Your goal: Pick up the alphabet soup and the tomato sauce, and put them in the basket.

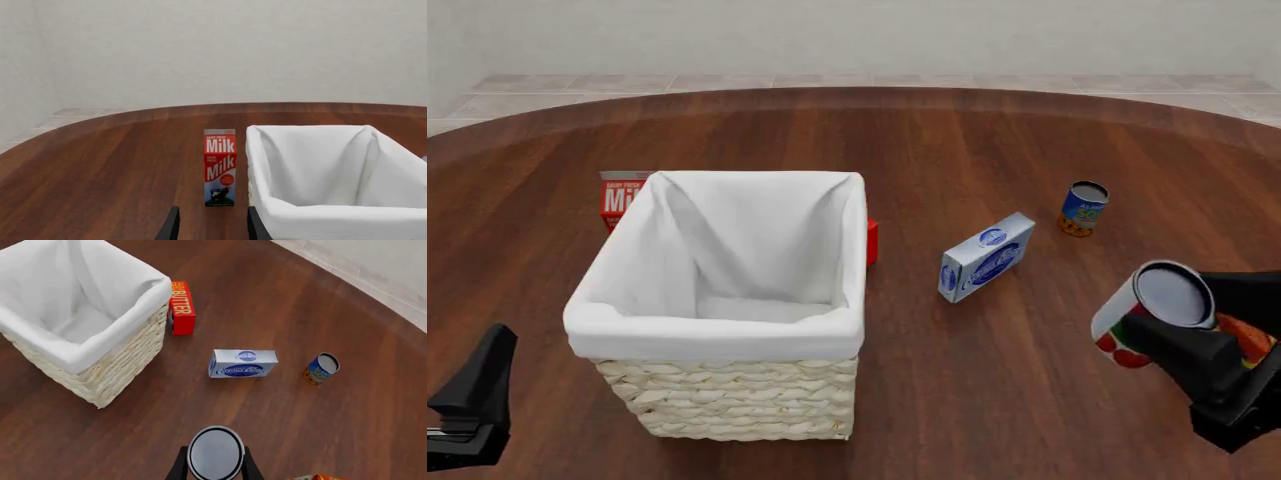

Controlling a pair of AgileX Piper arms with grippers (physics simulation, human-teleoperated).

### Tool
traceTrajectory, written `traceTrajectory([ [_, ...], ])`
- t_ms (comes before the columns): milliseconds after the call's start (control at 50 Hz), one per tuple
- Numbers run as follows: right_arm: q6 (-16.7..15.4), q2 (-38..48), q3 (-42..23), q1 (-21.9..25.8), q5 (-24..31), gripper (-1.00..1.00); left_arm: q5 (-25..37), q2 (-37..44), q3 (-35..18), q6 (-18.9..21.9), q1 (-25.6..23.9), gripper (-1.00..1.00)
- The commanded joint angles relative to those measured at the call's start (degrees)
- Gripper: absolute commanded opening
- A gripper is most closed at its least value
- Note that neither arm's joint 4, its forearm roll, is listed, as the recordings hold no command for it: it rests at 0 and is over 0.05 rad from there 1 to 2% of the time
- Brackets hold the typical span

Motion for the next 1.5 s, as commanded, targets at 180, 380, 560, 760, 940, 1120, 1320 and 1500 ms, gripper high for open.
traceTrajectory([
  [180, 1.5, 5.4, -4.3, 4.7, -1.6, -1.00, 0.1, 0.0, 0.0, -0.1, 0.0, 1.00],
  [380, 2.0, 7.4, -7.3, 6.8, -1.5, -1.00, 0.0, 0.0, 0.0, -0.2, 0.0, 1.00],
  [560, 2.3, 9.4, -8.8, 9.2, -2.4, -1.00, 0.0, 0.0, 0.0, -0.2, 0.1, 1.00],
  [760, 2.8, 11.8, -10.7, 11.2, -3.2, -1.00, 0.1, 0.0, 0.0, -0.2, 0.0, 1.00],
  [940, 2.8, 13.9, -12.5, 13.0, -3.7, -1.00, 0.2, 0.0, 0.0, -0.1, 0.0, 1.00],
  [1120, 2.9, 16.4, -14.3, 15.1, -4.6, -1.00, 0.3, 0.0, 0.1, -0.1, 0.1, 1.00],
  [1320, 3.4, 18.4, -14.9, 16.8, -5.9, -1.00, 0.4, 0.0, 0.1, -0.1, 0.3, 1.00],
  [1500, 3.8, 21.0, -16.3, 18.8, -6.7, -1.00, 0.4, 0.0, 0.1, -0.2, 0.3, 1.00],
])
